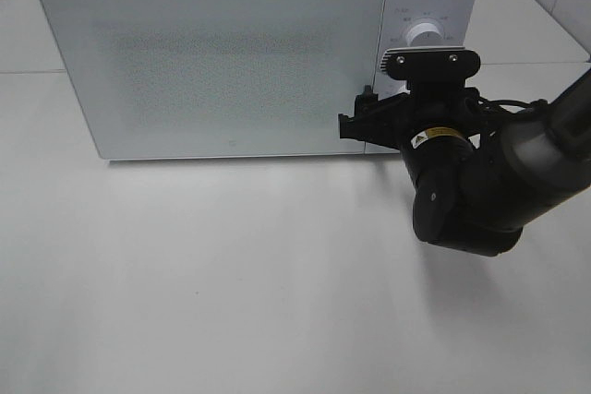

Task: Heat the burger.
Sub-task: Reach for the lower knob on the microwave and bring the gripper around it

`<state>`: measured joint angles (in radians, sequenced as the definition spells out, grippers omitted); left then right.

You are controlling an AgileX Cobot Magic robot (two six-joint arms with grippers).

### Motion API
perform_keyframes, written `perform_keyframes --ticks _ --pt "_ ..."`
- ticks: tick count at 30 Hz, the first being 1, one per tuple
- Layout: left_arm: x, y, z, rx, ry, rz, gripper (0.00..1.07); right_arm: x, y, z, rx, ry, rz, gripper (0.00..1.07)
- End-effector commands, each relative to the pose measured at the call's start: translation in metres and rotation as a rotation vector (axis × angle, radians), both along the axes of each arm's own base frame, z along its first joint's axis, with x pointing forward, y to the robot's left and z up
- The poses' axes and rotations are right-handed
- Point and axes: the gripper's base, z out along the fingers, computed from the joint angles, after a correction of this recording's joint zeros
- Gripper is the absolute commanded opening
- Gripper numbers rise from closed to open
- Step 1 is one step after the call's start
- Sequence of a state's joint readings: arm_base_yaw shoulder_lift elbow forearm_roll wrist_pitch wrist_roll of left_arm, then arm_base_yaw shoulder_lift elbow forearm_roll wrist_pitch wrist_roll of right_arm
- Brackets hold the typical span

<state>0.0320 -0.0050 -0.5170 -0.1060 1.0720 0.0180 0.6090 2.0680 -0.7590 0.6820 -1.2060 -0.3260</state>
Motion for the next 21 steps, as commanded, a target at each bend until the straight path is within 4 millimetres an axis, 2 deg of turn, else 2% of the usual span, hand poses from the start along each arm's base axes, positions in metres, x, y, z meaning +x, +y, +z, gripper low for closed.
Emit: perform_keyframes --ticks 1,9,11,12,13,14,15,17,18,20,21 --pt "-0.0021 -0.0003 0.0001 -0.007 -0.016 0.005 0.98 0.0045 0.0019 0.0017 0.008 -0.017 0.002 0.74" --pt "-0.0021 -0.0003 0.0001 -0.007 -0.016 0.005 0.98 0.0067 0.0028 0.0028 0.012 -0.032 -0.004 0.69" --pt "-0.0021 -0.0003 0.0001 -0.007 -0.016 0.005 0.98 0.0068 0.0027 0.0033 0.012 -0.037 -0.005 0.59" --pt "-0.0021 -0.0003 0.0001 -0.007 -0.016 0.005 0.98 0.0068 0.0027 0.0033 0.012 -0.037 -0.005 0.59" --pt "-0.0021 -0.0003 0.0001 -0.007 -0.016 0.005 0.98 0.0069 0.0025 0.0042 0.011 -0.048 -0.007 0.49" --pt "-0.0021 -0.0003 0.0001 -0.007 -0.016 0.005 0.98 0.007 0.0024 0.0047 0.011 -0.053 -0.008 0.43" --pt "-0.0021 -0.0003 0.0001 -0.007 -0.016 0.005 0.98 0.007 0.0024 0.0047 0.011 -0.053 -0.008 0.43" --pt "-0.0021 -0.0003 0.0001 -0.007 -0.016 0.005 0.98 0.0072 0.0021 0.0059 0.007 -0.066 -0.011 0.13" --pt "-0.0021 -0.0003 0.0001 -0.007 -0.016 0.005 0.98 0.0072 0.0021 0.0059 0.007 -0.066 -0.011 0.13" --pt "-0.0021 -0.0003 0.0001 -0.007 -0.016 0.005 0.98 0.0073 0.0019 0.0069 0.006 -0.077 -0.013 0.0" --pt "-0.0021 -0.0003 0.0001 -0.007 -0.016 0.005 0.98 0.0073 0.0019 0.0069 0.006 -0.077 -0.013 0.0"
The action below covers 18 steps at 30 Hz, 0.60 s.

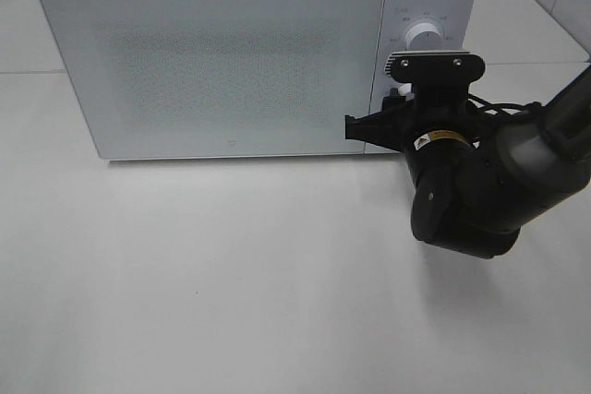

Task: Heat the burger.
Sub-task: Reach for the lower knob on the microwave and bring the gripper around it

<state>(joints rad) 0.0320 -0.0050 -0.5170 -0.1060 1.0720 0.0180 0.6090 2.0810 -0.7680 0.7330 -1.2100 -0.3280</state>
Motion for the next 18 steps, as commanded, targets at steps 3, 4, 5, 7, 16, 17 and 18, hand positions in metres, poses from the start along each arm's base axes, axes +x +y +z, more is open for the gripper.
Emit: perform_keyframes --ticks 3,4,5,7,16,17,18 --pt "-0.0021 -0.0003 0.0001 -0.007 -0.016 0.005 0.98 0.0061 0.0044 0.0127 -0.003 -0.113 0.029 0.0" --pt "-0.0021 -0.0003 0.0001 -0.007 -0.016 0.005 0.98 0.0061 0.0042 0.0135 -0.004 -0.121 0.027 0.0" --pt "-0.0021 -0.0003 0.0001 -0.007 -0.016 0.005 0.98 0.0061 0.0042 0.0135 -0.004 -0.121 0.027 0.0" --pt "-0.0021 -0.0003 0.0001 -0.007 -0.016 0.005 0.98 0.0062 0.004 0.0154 0.014 -0.143 0.023 0.0" --pt "-0.0021 -0.0003 0.0001 -0.007 -0.016 0.005 0.98 0.0063 0.0088 0.0167 0.393 -0.158 0.031 0.0" --pt "-0.0021 -0.0003 0.0001 -0.007 -0.016 0.005 0.98 0.0063 0.01 0.017 0.454 -0.159 0.037 0.0" --pt "-0.0021 -0.0003 0.0001 -0.007 -0.016 0.005 0.98 0.0062 0.0119 0.0176 0.567 -0.158 0.045 0.0"
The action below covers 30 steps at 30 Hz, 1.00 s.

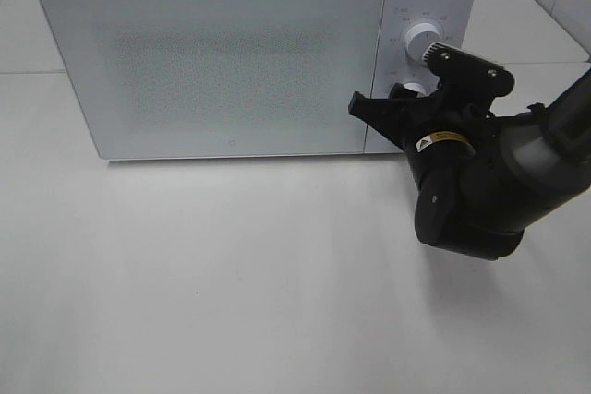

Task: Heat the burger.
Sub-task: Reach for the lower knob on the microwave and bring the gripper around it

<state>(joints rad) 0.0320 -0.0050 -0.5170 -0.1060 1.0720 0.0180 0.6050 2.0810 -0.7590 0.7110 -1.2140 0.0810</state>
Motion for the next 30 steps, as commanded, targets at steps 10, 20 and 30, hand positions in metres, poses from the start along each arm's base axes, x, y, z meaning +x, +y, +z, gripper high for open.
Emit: perform_keyframes --ticks 10,20,30 --pt "-0.002 0.0 0.0 -0.007 -0.016 0.005 0.98 0.007 0.018 0.024 0.839 -0.184 0.079 0.0" --pt "-0.002 0.0 0.0 -0.007 -0.016 0.005 0.98 0.006 0.019 0.029 1.307 -0.178 0.077 0.0" --pt "-0.002 0.0 0.0 -0.007 -0.016 0.005 0.98 0.005 0.023 0.03 1.403 -0.143 0.107 0.0"
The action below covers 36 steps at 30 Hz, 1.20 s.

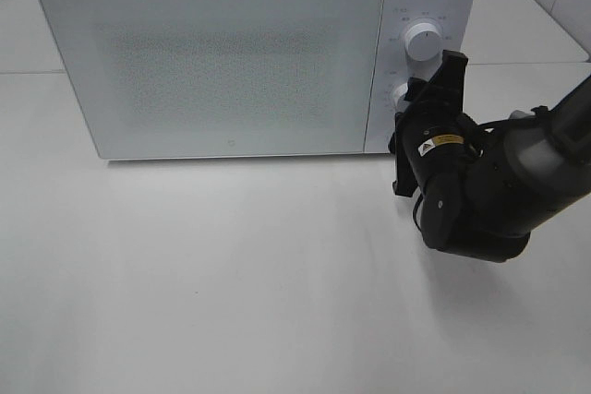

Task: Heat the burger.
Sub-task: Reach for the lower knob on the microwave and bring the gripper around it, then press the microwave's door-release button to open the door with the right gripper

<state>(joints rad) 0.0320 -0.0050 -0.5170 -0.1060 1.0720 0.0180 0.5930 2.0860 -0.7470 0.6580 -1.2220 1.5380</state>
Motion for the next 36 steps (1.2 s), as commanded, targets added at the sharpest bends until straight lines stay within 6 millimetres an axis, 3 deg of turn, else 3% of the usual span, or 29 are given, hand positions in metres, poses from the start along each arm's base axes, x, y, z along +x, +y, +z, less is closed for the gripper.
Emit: perform_keyframes --ticks 1,9,14,16,19,21,22,24,26,27,32,36 --pt "-0.002 0.0 0.0 -0.007 -0.016 0.005 0.98 0.006 0.024 0.032 -0.021 -0.29 0.179 0.0" --pt "-0.002 0.0 0.0 -0.007 -0.016 0.005 0.98 0.006 0.024 0.032 -0.088 -0.295 0.182 0.0" --pt "-0.002 0.0 0.0 -0.007 -0.016 0.005 0.98 0.006 0.024 0.032 -0.087 -0.294 0.176 0.06" --pt "-0.002 0.0 0.0 -0.007 -0.016 0.005 0.98 0.006 0.023 0.032 -0.089 -0.292 0.166 0.16" --pt "-0.002 0.0 0.0 -0.007 -0.016 0.005 0.98 0.006 0.022 0.032 -0.091 -0.29 0.16 0.19" --pt "-0.002 0.0 0.0 -0.007 -0.016 0.005 0.98 0.006 0.019 0.031 -0.086 -0.283 0.13 0.3" --pt "-0.002 0.0 0.0 -0.007 -0.016 0.005 0.98 0.006 0.019 0.031 -0.086 -0.283 0.13 0.3" --pt "-0.002 0.0 0.0 -0.007 -0.016 0.005 0.98 0.006 0.017 0.03 -0.083 -0.276 0.105 0.47" --pt "-0.002 0.0 0.0 -0.007 -0.016 0.005 0.98 0.006 0.016 0.029 -0.087 -0.27 0.101 0.5" --pt "-0.002 0.0 0.0 -0.007 -0.016 0.005 0.98 0.003 0.012 0.026 -0.101 -0.251 0.081 0.57" --pt "-0.002 0.0 0.0 -0.007 -0.016 0.005 0.98 -0.005 0.005 0.023 -0.133 -0.223 0.061 0.65" --pt "-0.002 0.0 0.0 -0.007 -0.016 0.005 0.98 -0.009 0.002 0.03 -0.177 -0.234 0.064 0.66"
